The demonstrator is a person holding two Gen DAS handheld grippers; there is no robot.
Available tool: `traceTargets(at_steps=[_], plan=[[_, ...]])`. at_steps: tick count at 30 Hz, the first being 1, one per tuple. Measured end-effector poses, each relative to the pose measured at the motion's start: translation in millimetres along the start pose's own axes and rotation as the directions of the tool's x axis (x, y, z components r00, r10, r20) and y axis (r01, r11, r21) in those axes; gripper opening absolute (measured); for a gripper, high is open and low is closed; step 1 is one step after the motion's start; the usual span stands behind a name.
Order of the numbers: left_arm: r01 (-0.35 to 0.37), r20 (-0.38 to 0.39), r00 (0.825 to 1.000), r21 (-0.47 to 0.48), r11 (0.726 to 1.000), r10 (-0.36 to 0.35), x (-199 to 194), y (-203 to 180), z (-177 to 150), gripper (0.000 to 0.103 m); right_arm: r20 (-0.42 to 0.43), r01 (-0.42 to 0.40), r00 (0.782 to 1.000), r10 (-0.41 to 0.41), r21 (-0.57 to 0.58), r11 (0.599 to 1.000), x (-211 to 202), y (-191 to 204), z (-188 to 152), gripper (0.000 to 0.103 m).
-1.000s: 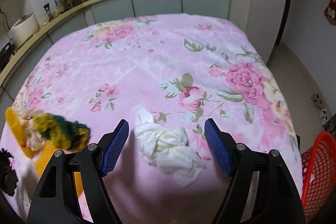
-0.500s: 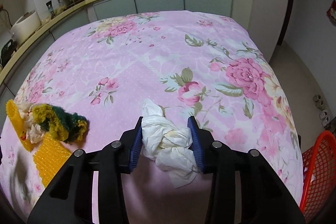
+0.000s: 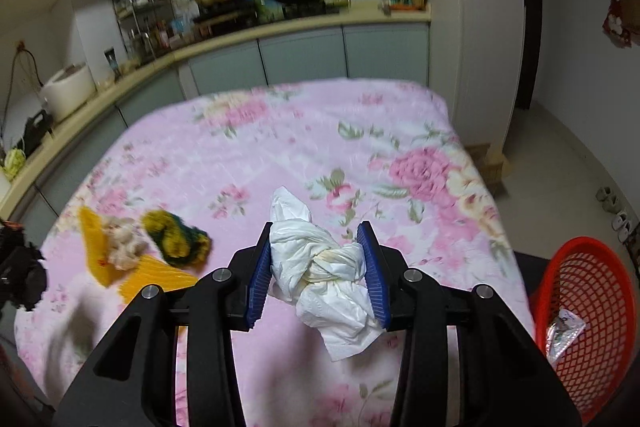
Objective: Collect trash
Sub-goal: 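Carry the black bag and white tissue over the red basket with both tools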
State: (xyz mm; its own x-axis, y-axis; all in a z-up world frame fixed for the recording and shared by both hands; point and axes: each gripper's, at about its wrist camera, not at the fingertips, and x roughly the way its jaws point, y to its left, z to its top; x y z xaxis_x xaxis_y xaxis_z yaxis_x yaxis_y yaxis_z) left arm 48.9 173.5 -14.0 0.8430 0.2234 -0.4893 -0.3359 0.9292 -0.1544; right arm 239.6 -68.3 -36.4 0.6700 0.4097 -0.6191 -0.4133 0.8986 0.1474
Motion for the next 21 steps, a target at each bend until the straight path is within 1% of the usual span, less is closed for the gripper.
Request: traceTargets(at_steps=[7,13,21], plan=[[0.016,0.013,1.0,0.04,0.999,-0.016,-6,-19,2,0.04,0.115,-0.006,0.993,0.006,0.0,1.0,-50,5,-2,0.04],[0.04,0.028,0.999,0.083,0.996,-0.042,-10,-41,4,0.04,0.201,0.004,0.98,-0.006,0.007,1.0,-89,1,-3,0.04],[0.071,0.063,0.995,0.123,0.99,-0.079,-17,-68,7,0.04,0.266,0.01,0.964,-0.018,0.03,1.0,-121,-10,-9,0.04]])
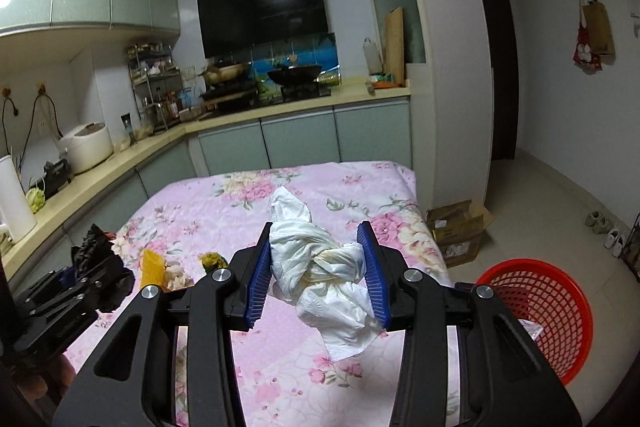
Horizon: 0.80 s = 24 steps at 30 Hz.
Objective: Collect trash
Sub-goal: 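Carry the black bag and white tissue over the red basket with both tools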
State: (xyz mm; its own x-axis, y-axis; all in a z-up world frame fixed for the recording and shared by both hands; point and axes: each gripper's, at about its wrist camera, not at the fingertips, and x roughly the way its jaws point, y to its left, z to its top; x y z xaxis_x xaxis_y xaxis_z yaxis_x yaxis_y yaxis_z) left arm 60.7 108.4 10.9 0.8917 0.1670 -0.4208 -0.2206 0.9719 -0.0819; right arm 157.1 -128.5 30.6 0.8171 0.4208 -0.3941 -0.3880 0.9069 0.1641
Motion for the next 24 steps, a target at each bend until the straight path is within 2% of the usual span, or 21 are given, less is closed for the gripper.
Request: traceTargets(at_steps=[11,24], plan=[[0.052,0.016,0.998,0.051,0.997,-0.053,0,-34,6,0.04,0.053,0.041,0.998,-0.042,0.022,0.999,-26,-20,3,0.04],[0.187,0.003,0.982,0.133,0.973,-0.189,16,-105,14,0.04,0.079,0.156,0.984,-0.161,0.067,0.985,-46,-63,9,0.04]])
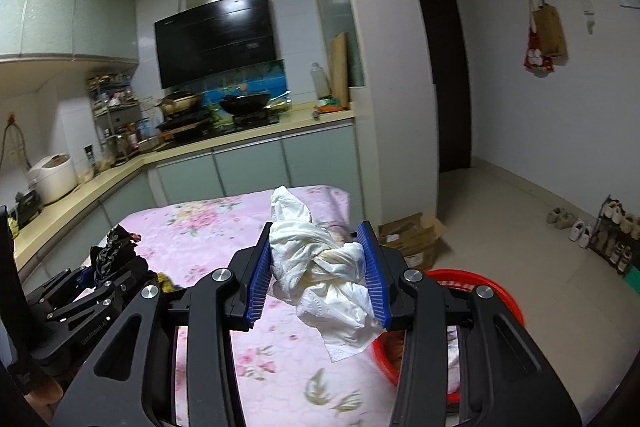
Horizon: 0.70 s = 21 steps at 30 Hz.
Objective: Collect trash
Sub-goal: 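Carry the black bag and white tissue over the red basket with both tools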
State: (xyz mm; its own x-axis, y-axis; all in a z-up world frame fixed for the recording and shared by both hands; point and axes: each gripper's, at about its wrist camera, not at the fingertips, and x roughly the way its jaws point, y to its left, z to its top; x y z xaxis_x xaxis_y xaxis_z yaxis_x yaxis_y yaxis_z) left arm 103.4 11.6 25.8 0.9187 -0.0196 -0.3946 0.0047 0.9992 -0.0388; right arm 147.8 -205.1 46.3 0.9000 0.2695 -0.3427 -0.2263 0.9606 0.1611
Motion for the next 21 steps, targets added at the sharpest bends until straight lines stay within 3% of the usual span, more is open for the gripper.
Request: traceTargets(at_steps=[9,21], plan=[[0.113,-0.03,0.993,0.048,0.992,-0.111,23,-46,5,0.04,-0.006,0.081,0.997,-0.081,0.051,0.995,1,-36,-1,0.04],[0.257,-0.123,0.962,0.117,0.959,-0.243,68,-112,-1,0.04,-0.066,0.209,0.977,-0.202,0.131,0.969,14,-85,-4,0.041]])
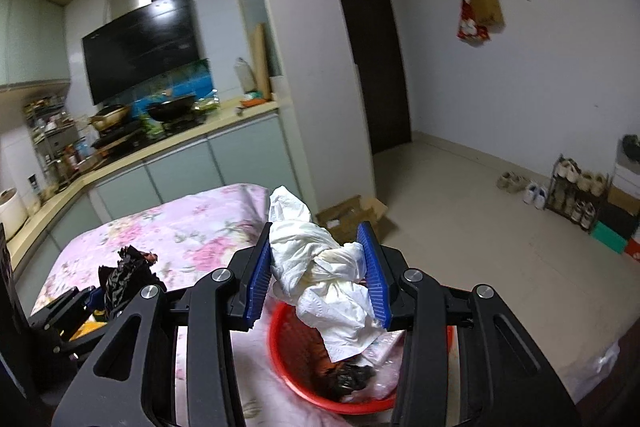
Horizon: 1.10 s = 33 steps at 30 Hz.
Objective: Collect trash
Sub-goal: 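Carry the black bag and white tissue over the red basket with both tools, then open both tools to drop the black bag and tissue into the basket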
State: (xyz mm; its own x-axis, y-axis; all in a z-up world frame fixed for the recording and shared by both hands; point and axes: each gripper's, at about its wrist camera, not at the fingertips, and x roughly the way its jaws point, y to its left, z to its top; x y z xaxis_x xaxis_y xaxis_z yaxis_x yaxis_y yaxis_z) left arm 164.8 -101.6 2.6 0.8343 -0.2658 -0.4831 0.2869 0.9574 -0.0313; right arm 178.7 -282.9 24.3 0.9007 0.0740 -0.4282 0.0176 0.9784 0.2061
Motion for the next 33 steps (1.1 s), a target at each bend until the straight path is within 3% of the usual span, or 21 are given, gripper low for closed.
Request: traceTargets(at_steps=[8,16,23,27,31,33], plan=[[0.091,-0.084,0.992,0.009,0.996,-0.09,40,-23,-6,0.04,-0.075,0.051,0.996,-0.045,0.071,0.996,25,-30,-4,0.041],[0.207,-0.201,0.957,-0.024,0.978,-0.208,85,-40,-17,0.042,-0.203,0.054,0.979,-0.018,0.172,0.984,57,-57,-18,0.041],[0.233,-0.259,0.936,-0.059,0.971,-0.24,106,-46,-29,0.045,-0.277,0.08,0.961,-0.02,0.208,0.975,77,-67,-31,0.045],[0.233,-0.254,0.938,-0.044,0.971,-0.237,106,-49,-32,0.055,-0.296,0.076,0.955,-0.002,0.24,0.968,79,-70,-35,0.057],[0.223,-0.226,0.948,-0.035,0.974,-0.225,99,-48,-27,0.072,-0.29,0.066,0.957,0.011,0.254,0.965,77,-72,-34,0.063],[0.217,-0.216,0.951,-0.037,0.975,-0.22,95,-45,-25,0.076,-0.284,0.062,0.959,0.014,0.257,0.964,75,-71,-31,0.063]])
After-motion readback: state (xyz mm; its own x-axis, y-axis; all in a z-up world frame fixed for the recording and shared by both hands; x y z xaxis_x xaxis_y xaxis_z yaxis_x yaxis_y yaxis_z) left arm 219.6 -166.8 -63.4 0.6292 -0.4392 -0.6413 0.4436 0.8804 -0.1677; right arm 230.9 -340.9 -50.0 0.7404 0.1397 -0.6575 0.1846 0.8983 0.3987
